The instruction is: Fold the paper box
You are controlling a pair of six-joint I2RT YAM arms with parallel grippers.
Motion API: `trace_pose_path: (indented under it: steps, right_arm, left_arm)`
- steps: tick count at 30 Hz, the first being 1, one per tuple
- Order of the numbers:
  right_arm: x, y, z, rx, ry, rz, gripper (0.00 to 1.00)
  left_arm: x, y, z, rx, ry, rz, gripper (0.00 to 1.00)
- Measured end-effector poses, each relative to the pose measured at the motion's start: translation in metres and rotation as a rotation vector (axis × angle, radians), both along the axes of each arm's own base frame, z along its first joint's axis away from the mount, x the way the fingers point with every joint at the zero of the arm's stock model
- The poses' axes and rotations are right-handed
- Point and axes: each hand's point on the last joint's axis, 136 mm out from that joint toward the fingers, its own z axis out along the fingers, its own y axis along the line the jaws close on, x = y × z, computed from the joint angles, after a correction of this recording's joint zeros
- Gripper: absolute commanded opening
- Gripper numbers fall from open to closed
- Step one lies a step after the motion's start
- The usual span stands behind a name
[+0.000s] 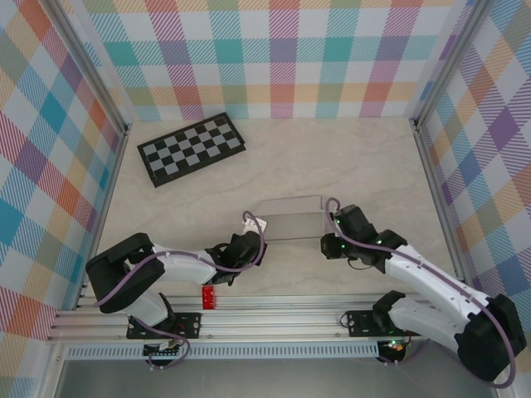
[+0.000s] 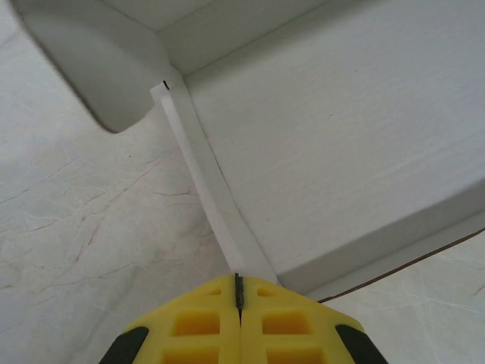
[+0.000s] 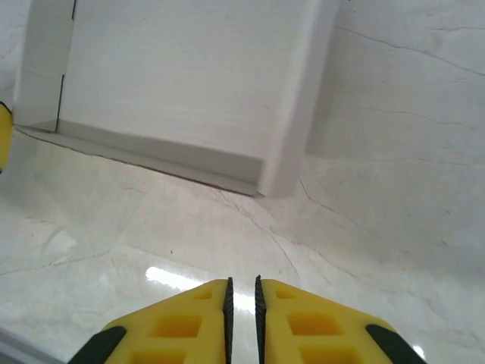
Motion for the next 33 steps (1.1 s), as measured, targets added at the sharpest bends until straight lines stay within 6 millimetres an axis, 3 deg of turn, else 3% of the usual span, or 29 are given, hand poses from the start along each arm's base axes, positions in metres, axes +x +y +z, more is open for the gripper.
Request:
trace_pose_path:
  steps: [9, 15, 18, 26, 30, 33]
  right_arm:
    - [-0.013, -0.026, 0.025, -0.065, 0.006, -0.067, 0.27]
    - [-0.001, -0.033, 0.069, -0.075, -0.097, -0.101, 0.29]
    - [0.006, -0.032, 0.085, -0.073, -0.135, -0.103, 0.29]
    - [0.016, -0.020, 0.086, -0.100, -0.133, -0.031, 0.31]
    - [0.028, 0.006, 0.103, -0.066, -0.178, 0.098, 0.32]
    - [0.039, 0.035, 0.128, -0.019, -0.255, 0.263, 0.32]
  left_arm:
    - [-0.007, 0.013, -0.015, 0.081, 0.052, -0.003, 0.00]
    - [-0.012, 0.023, -0.020, 0.148, 0.079, -0.008, 0.00]
    - [-0.009, 0.023, -0.008, 0.161, 0.071, -0.002, 0.00]
    - [-0.002, 0.024, 0.076, 0.105, 0.015, 0.041, 0.03]
    - [-0.016, 0.045, 0.138, 0.012, -0.008, 0.075, 0.22]
    - [-0.024, 0.083, 0.187, -0.112, -0.036, 0.160, 0.26]
